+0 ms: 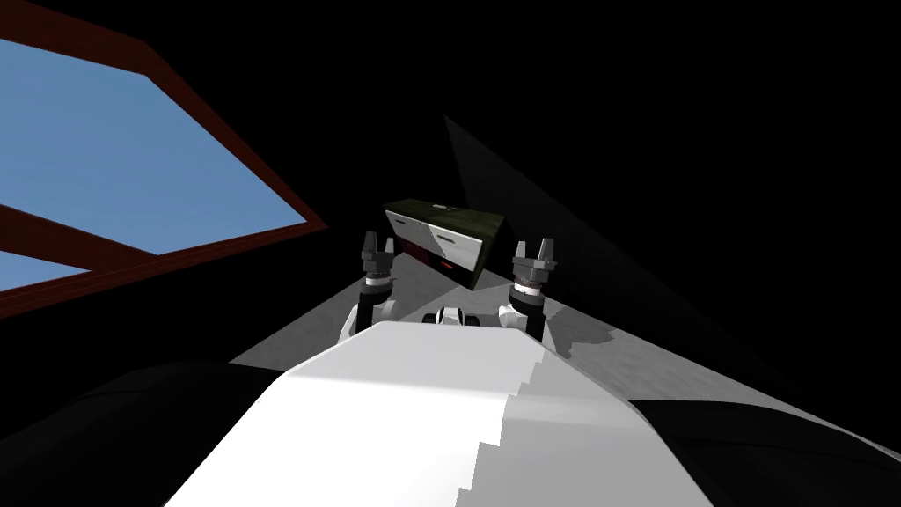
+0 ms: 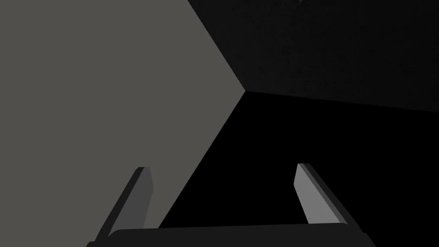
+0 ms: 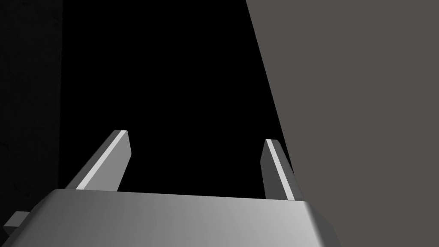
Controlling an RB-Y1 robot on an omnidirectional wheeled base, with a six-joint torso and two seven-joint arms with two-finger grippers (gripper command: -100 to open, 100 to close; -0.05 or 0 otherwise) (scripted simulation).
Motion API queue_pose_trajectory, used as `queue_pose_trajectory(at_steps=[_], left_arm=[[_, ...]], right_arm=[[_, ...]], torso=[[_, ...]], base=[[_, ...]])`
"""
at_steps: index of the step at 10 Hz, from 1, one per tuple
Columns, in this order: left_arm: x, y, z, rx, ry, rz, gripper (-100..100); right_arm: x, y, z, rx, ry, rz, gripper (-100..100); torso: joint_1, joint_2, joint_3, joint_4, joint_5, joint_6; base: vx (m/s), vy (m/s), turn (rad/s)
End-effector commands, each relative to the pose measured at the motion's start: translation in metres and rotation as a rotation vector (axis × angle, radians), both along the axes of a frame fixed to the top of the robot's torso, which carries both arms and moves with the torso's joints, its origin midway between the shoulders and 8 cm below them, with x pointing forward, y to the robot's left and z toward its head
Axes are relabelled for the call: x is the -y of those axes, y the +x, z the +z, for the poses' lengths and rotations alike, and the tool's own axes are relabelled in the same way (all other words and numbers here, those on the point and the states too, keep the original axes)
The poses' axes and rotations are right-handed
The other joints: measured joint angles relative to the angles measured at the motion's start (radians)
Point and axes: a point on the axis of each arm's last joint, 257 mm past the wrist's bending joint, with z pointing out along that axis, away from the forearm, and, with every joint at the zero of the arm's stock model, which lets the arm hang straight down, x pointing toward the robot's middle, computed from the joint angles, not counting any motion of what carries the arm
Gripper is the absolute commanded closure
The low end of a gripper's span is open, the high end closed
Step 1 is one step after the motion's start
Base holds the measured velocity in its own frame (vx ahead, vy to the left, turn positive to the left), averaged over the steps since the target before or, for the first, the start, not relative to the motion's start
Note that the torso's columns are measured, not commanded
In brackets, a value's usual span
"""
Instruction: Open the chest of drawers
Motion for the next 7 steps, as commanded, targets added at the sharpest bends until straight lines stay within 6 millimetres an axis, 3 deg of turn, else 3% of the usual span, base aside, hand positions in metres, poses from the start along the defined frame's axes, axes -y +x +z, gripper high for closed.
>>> queue_pose_trajectory(at_steps=[1,7], left_arm=[[0.006,0.017,-0.023,-0.061,0.029,-0.011,-100],[0.018,0.056,-0.08,-0.195,0.055,-0.02,-100]], right_arm=[[0.0,0.0,0.0,0.0,0.0,0.0,0],[0.0,0.0,0.0,0.0,0.0,0.0,0]], torso=[[0.0,0.001,-0.001,0.001,0.0,0.0],[-0.001,0.003,0.0,0.002,0.0,0.0]], base=[[0.108,-0.007,-0.067],[0.083,0.002,-0.08]])
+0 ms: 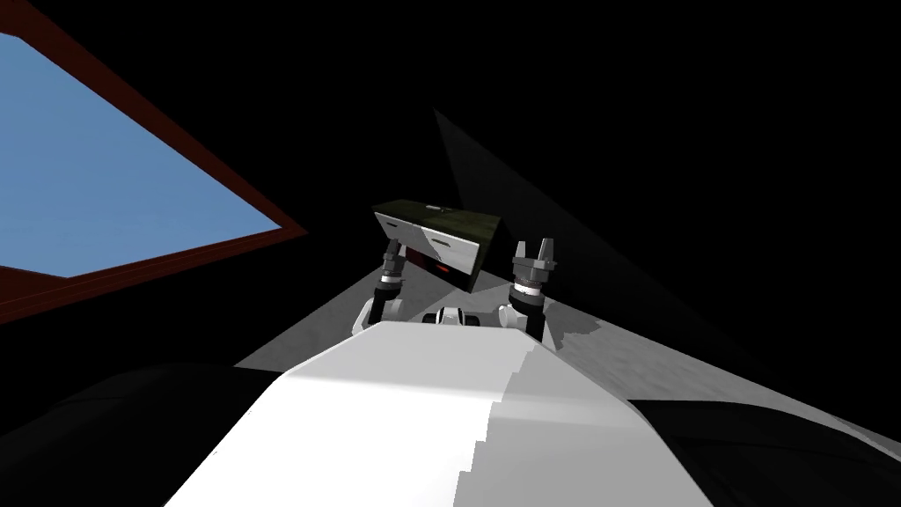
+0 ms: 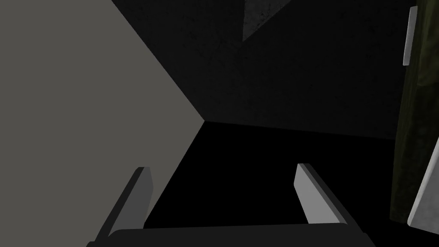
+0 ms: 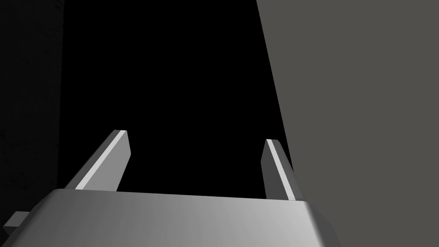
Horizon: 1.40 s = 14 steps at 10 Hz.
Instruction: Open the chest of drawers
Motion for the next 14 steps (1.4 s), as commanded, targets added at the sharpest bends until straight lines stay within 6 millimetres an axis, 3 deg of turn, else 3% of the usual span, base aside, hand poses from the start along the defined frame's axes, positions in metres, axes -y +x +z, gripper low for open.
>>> queue_pose_trajectory(at_steps=[1,8,14], left_arm=[[0.001,0.011,-0.019,-0.04,0.007,0.0,-100],[0.02,0.049,-0.088,-0.198,0.032,-0.01,-100],[0.035,0.07,-0.139,-0.312,0.071,-0.024,-100]], right_arm=[[0.0,0.0,0.0,0.0,0.0,0.0,0],[0.0,0.0,0.0,0.0,0.0,0.0,0],[0.0,0.0,0.0,0.0,0.0,0.0,0]], torso=[[0.001,0.001,0.0,0.0,0.0,0.0],[0.0,0.001,0.0,0.0,0.0,0.0],[0.0,0.002,0.001,0.001,0.0,0.0]], base=[[0.057,0.014,-0.021],[0.077,0.004,-0.07],[0.079,0.01,-0.069]])
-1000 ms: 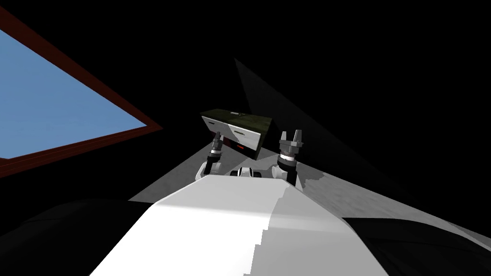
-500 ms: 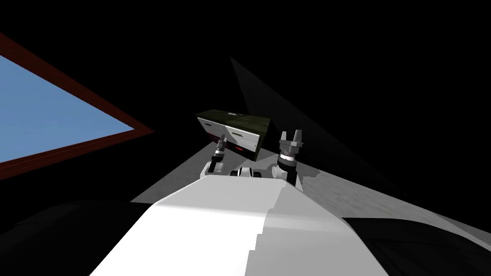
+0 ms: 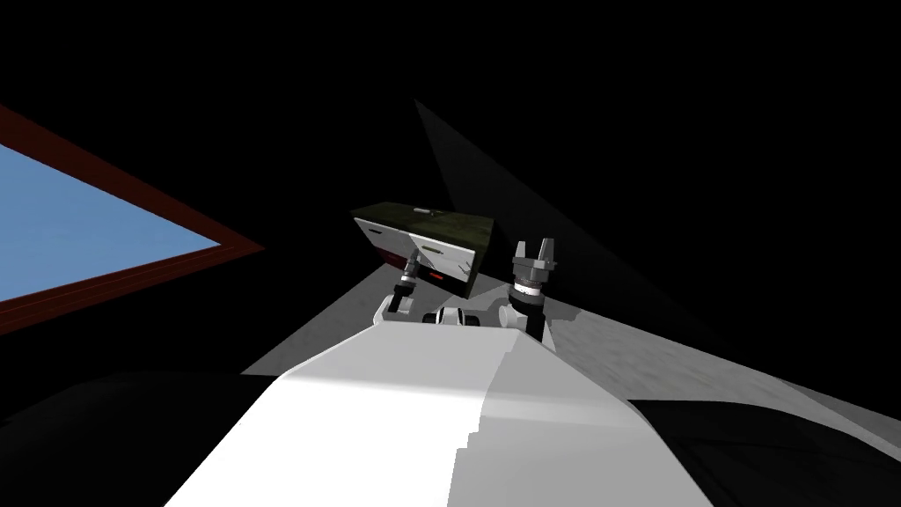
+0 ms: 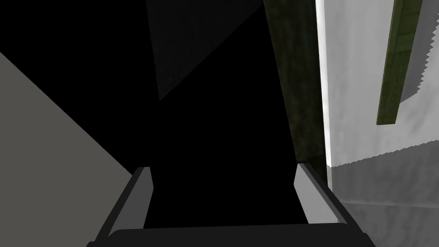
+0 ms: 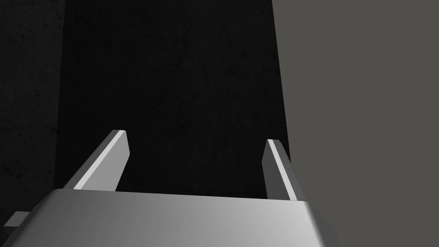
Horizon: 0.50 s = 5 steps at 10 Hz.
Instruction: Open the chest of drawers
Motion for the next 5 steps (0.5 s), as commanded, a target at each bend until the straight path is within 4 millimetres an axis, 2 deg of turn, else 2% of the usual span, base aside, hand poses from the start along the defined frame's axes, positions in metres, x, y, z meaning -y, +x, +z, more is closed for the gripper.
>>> queue_pose_trajectory(at_steps=[1,5], left_arm=[[0.009,0.007,-0.027,-0.058,0.027,-0.01,-100],[0.017,0.019,-0.072,-0.155,0.09,-0.029,-100]], right_arm=[[0.0,0.0,0.0,0.0,0.0,0.0,0],[0.0,0.0,0.0,0.0,0.0,0.0,0]], torso=[[0.0,-0.001,-0.001,0.0,0.0,0.0],[0.0,-0.001,-0.001,0.0,0.0,0.0]], base=[[0.095,0.013,-0.076],[0.093,0.018,-0.085]])
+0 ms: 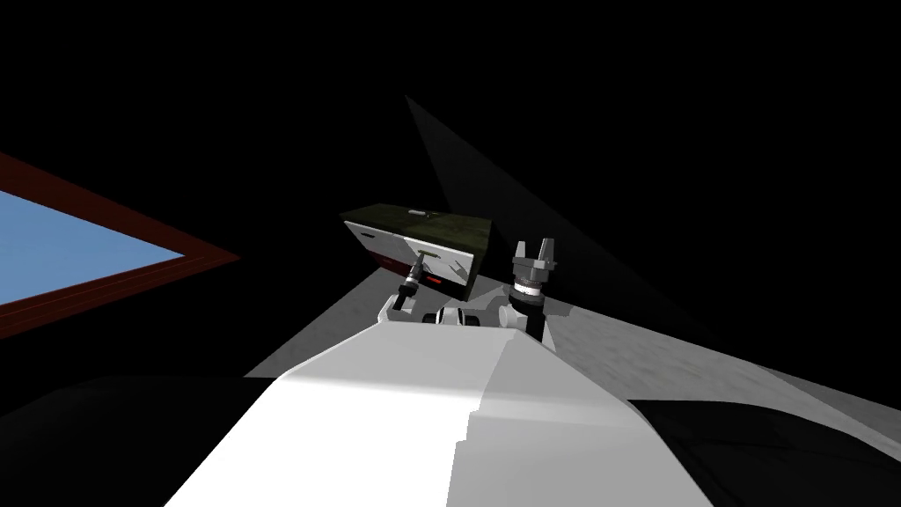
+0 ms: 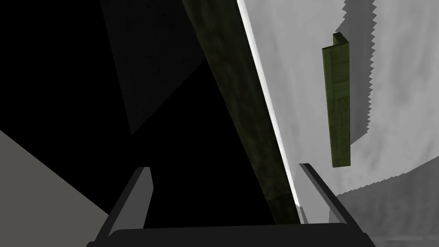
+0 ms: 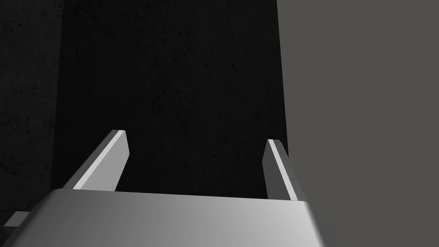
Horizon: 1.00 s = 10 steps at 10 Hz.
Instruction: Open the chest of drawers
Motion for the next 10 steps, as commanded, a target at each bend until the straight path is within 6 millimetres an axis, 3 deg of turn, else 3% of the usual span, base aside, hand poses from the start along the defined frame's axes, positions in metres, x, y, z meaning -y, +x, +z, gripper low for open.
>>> queue_pose_trajectory(at_steps=[1,5,10], left_arm=[[0.007,0.006,-0.031,-0.067,0.044,-0.013,-100],[0.013,0.013,-0.073,-0.157,0.105,-0.029,-100],[0.014,0.015,-0.101,-0.216,0.149,-0.038,-100]], right_arm=[[0.0,0.0,0.0,0.0,0.0,0.0,0],[0.0,0.0,0.0,0.0,0.0,0.0,0],[0.0,0.0,0.0,0.0,0.0,0.0,0]], torso=[[0.0,0.0,0.0,0.0,0.0,0.0],[0.0,0.002,0.001,0.0,0.0,0.0],[0.0,0.0,0.0,0.0,0.0,0.0]], base=[[0.095,0.02,-0.086],[0.087,0.018,-0.077],[0.049,0.013,-0.041]])
